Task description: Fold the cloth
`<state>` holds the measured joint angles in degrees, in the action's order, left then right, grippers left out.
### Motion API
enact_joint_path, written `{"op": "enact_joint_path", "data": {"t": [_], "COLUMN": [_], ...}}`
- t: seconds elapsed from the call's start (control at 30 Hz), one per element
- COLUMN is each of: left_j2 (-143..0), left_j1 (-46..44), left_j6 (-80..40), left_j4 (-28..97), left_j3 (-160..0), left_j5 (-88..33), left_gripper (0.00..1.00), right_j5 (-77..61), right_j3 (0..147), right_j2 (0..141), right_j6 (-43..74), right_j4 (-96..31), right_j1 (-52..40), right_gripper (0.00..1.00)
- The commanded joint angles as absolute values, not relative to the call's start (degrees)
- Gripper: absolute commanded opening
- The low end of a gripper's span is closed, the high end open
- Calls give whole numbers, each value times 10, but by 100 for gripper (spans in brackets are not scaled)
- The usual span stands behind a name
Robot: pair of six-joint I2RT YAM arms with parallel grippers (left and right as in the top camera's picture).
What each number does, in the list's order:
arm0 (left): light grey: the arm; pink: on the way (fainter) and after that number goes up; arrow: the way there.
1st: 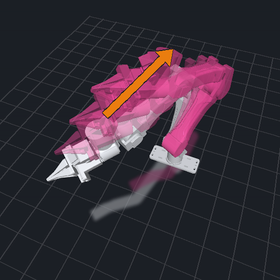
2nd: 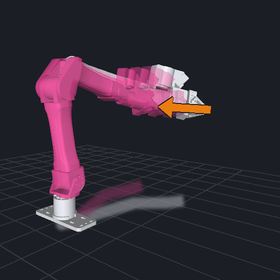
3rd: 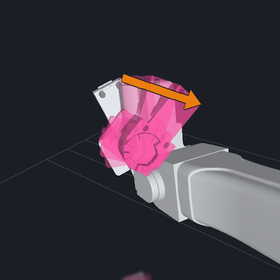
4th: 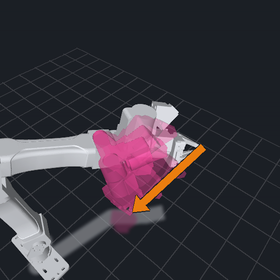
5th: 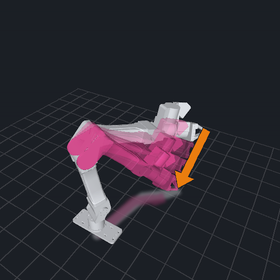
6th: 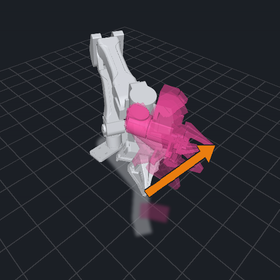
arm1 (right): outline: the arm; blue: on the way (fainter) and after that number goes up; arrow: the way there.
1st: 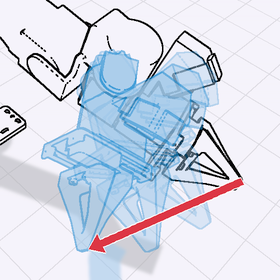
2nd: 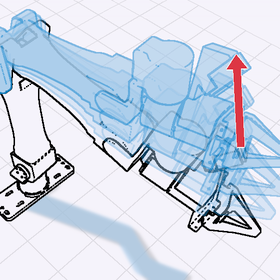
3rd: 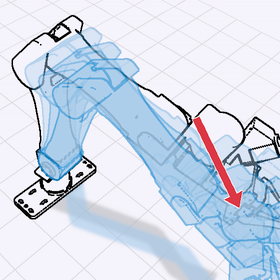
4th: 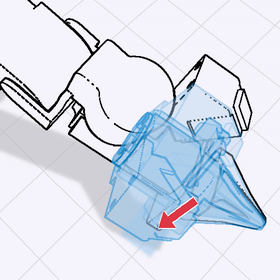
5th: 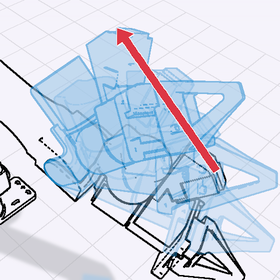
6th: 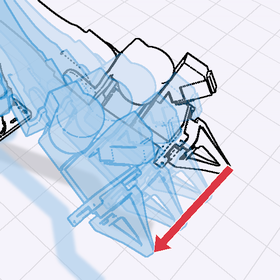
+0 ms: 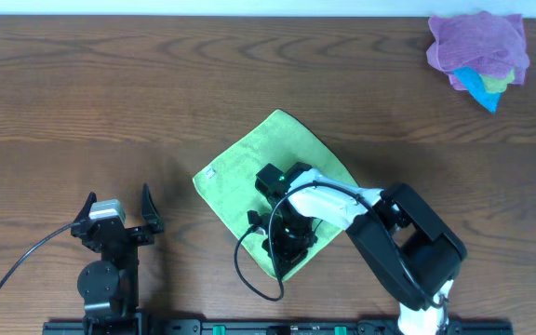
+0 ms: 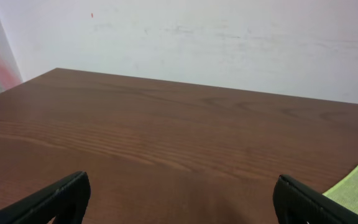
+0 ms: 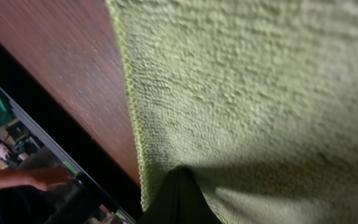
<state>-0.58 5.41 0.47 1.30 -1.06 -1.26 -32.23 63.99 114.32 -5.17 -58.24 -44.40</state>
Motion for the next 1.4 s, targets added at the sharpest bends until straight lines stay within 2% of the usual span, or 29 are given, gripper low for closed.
{"op": "enact_joint_path", "data": {"t": [0.0, 0.2, 0.43, 0.63, 0.83, 1.37], "left_j2": [-2, -2, -2, -2, -2, -2], "left_j1": [52, 52, 52, 52, 52, 52], "left_j6": [13, 13, 13, 13, 13, 13], "left_j4": [45, 44, 44, 45, 45, 44], "left_j3": [-3, -3, -3, -3, -3, -3], "left_j5": [0, 0, 0, 0, 0, 0], "left_gripper": [95, 95, 95, 95, 95, 95], "right_j5": [-347, -326, -197, -63, 7, 32], "right_j3": [637, 672, 773, 794, 794, 722], "right_j2": [1151, 1150, 1127, 1071, 954, 639], "right_j6": [-67, -48, -37, 11, 17, 52], "right_j4": [-568, -549, -579, -579, -588, -686], "right_j1": [-445, -434, -432, -426, -399, -391], "right_gripper": [1, 2, 1, 1, 1, 1]}}
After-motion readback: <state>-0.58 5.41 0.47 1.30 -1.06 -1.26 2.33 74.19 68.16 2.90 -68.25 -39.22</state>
